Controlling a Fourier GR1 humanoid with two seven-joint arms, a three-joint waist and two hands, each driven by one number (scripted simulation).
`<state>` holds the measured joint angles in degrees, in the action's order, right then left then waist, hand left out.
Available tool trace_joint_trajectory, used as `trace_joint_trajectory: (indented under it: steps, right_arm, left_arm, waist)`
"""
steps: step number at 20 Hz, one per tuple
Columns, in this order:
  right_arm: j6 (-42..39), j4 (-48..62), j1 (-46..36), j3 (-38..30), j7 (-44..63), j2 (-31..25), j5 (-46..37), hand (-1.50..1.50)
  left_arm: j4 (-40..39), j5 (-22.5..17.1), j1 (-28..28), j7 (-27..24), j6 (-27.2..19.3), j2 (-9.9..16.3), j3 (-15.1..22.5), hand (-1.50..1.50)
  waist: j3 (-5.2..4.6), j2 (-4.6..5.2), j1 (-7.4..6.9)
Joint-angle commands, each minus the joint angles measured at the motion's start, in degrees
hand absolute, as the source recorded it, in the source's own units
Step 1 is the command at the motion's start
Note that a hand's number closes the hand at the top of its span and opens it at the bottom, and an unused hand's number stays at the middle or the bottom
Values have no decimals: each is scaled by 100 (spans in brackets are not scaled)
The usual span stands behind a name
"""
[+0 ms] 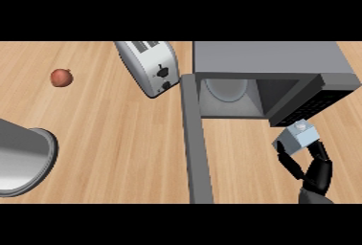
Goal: Pick up the milk, place it into the microwave and close the microwave
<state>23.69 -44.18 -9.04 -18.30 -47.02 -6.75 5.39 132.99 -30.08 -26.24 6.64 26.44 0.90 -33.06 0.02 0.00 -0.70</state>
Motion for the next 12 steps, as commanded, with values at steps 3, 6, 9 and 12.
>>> trace_joint_trajectory:
  steps: [3, 6, 9, 12]
  right_arm:
    - [345, 983, -368, -174, -1263, -20, -195, 150]
    - [114, 388, -368, -91, -807, -94, -6, 150]
    - [-625, 457, -421, 154, -1004, -118, -53, 150]
    - [-1399, 647, -707, 852, -919, -267, -516, 150]
  left_arm:
    - [221, 86, 323, 161, -269, -14, 162, -150]
    - [186, -664, -104, 138, 162, 142, -426, -150]
    - [269, -355, -322, -43, 202, -81, -191, -150]
    - [187, -220, 149, 97, -14, 26, -70, -150]
  waist:
    - [9, 23, 15]
    - [-1, -7, 22]
    - [3, -7, -34]
    - [12, 25, -68]
